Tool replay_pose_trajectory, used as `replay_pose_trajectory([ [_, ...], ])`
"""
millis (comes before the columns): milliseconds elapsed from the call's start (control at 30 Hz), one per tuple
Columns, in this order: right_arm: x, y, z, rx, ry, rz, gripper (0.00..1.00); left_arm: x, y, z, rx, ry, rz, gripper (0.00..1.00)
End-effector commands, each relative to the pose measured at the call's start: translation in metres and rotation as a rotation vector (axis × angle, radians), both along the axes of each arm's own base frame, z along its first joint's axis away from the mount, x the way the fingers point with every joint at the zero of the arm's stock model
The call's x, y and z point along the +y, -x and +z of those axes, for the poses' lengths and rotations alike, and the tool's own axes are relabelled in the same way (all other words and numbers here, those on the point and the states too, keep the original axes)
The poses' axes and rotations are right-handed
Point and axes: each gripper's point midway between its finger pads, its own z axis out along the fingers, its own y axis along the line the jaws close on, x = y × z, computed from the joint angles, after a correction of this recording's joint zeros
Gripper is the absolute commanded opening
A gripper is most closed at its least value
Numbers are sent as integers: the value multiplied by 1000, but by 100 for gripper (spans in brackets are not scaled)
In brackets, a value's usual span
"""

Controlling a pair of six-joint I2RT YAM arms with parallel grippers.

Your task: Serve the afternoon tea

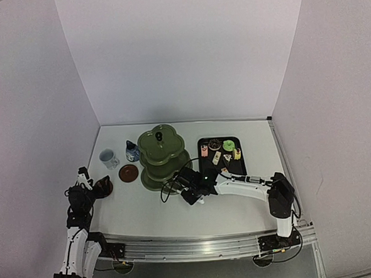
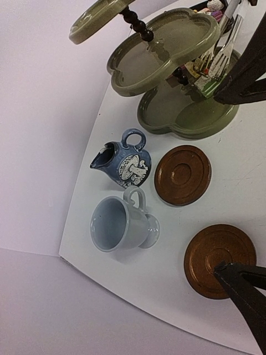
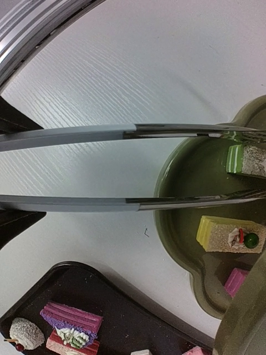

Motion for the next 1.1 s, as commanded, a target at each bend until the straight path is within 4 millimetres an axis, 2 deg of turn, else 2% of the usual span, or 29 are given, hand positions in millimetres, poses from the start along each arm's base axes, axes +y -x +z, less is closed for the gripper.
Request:
replay_pose_trajectory([
  [0, 11, -9, 29, -43, -88, -27, 37, 0, -3, 9, -32, 4, -5, 100],
  [233, 5, -2, 41, -27, -121, -37, 37, -1, -3, 7, -27, 1, -9, 100],
  [467, -10, 9, 54, -13, -149, -50, 37, -1, -4, 6, -27, -2, -9, 100],
  [633, -20, 20, 54, 23, -148, -58, 36, -1, -4, 8, -34, -2, -10, 100],
  [1067, -73, 40, 57, 45, -74, -138, 35, -3, -3, 11, -40, -10, -22, 99],
])
